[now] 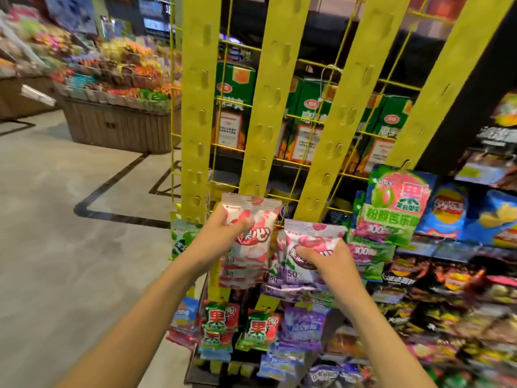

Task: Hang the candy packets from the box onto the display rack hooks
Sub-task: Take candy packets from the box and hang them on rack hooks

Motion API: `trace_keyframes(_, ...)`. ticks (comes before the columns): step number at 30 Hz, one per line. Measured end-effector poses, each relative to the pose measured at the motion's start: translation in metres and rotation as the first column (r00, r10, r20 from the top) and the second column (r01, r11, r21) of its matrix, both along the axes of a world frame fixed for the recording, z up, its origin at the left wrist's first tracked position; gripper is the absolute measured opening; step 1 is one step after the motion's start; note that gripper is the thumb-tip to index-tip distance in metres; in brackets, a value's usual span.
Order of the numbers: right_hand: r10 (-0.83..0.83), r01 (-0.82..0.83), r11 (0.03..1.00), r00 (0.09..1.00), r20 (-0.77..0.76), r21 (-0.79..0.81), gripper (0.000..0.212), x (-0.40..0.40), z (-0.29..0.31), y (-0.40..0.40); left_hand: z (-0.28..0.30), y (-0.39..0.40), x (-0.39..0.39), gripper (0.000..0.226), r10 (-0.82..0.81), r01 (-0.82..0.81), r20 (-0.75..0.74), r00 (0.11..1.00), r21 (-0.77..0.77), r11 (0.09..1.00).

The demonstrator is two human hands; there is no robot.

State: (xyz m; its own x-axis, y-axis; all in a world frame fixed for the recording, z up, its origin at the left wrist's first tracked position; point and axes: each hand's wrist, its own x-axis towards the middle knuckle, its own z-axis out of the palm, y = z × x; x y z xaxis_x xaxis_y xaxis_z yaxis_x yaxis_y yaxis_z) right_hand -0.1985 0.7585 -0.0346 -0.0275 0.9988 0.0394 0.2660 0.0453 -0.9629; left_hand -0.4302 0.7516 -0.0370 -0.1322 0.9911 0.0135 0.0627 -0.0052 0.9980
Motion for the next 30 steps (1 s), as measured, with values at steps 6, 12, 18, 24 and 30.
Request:
trace_keyframes(6,0.025,-0.025,1.0,1.0,-0.018,-0.002,0.028,0.003,0.005,-0.006,0.018,0.013,0.011,0.026,0.06,-0.059,-0.011,0.998,0.021,0.998)
trace_keyframes(12,0.088,-0.088,0.996,0.992,-0.086,0.004,0.04,0.003,0.011,-0.009,0.029,0.019,0.016,0.031,0.089,-0.09,-0.034,0.995,0.001,0.996)
trace_keyframes(18,0.083,-0.08,0.996,0.995,-0.064,0.039,0.025,0.003,0.009,-0.008,0.027,0.027,0.017,0.03,0.119,-0.12,-0.016,0.993,-0.108,0.987)
trace_keyframes(24,0.103,-0.1,0.994,0.992,-0.078,0.046,0.026,0.006,0.004,-0.005,0.025,0.026,0.017,0.025,0.127,-0.126,-0.002,0.992,-0.186,0.974)
trace_keyframes(30,0.071,-0.066,0.996,0.995,-0.077,0.062,0.023,0.005,0.004,0.002,0.019,0.024,0.014,0.035,0.127,-0.124,0.003,0.992,-0.21,0.97)
